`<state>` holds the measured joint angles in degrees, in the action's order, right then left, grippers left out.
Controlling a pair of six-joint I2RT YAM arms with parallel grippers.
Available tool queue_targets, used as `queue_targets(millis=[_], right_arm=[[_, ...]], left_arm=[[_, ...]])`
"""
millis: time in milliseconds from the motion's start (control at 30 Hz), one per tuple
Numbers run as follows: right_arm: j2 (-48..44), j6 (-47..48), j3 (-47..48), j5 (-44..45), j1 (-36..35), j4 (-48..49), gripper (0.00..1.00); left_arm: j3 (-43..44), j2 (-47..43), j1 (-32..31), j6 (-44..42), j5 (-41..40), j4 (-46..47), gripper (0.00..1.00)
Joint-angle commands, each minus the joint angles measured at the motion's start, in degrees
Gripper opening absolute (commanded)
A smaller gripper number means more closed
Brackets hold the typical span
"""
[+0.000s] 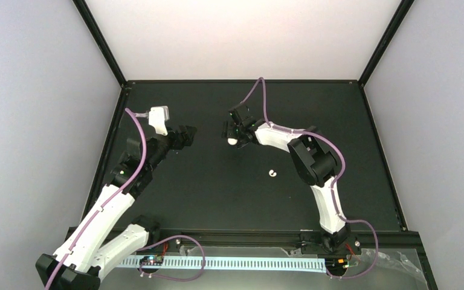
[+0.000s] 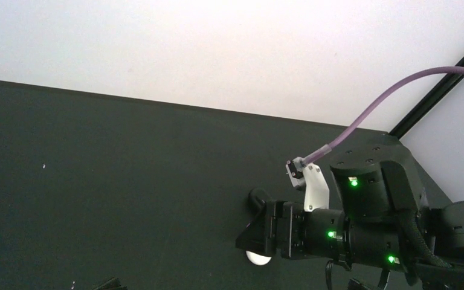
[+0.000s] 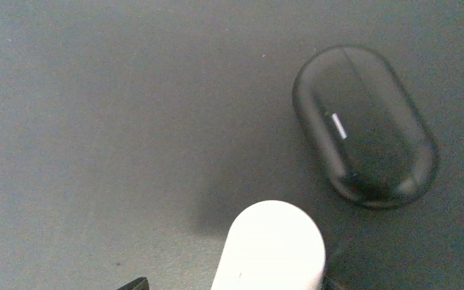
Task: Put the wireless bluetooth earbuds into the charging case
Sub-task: Pick up the charging case at the center of the board.
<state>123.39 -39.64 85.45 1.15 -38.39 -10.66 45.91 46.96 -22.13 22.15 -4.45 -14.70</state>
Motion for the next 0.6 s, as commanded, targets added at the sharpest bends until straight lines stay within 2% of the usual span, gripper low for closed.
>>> queue_targets(millis=[0,167,367,567], right_arm=[[2.8,4.4,3.6,7.3,-0.7,-7.3,0.73],[5.1,6.7,6.9,10.5,-1.3,-11.0,0.64],[8.0,8.4,12.5,11.4,-2.2,-16.2,0.59],[8.0,9.9,12.8,10.8,-3.0,-17.6,0.53]], left_arm=[[0.4,-0.5,0.0,0.6,0.7,1.2,0.99],[0.4,-0.8,0.0,0.7,1.2,1.3,0.99],[0.4,-1.7,0.0,0.7,0.5,1.3,0.99],[0.4,-2.3,0.0,0.6,0.7,1.3,0.99]])
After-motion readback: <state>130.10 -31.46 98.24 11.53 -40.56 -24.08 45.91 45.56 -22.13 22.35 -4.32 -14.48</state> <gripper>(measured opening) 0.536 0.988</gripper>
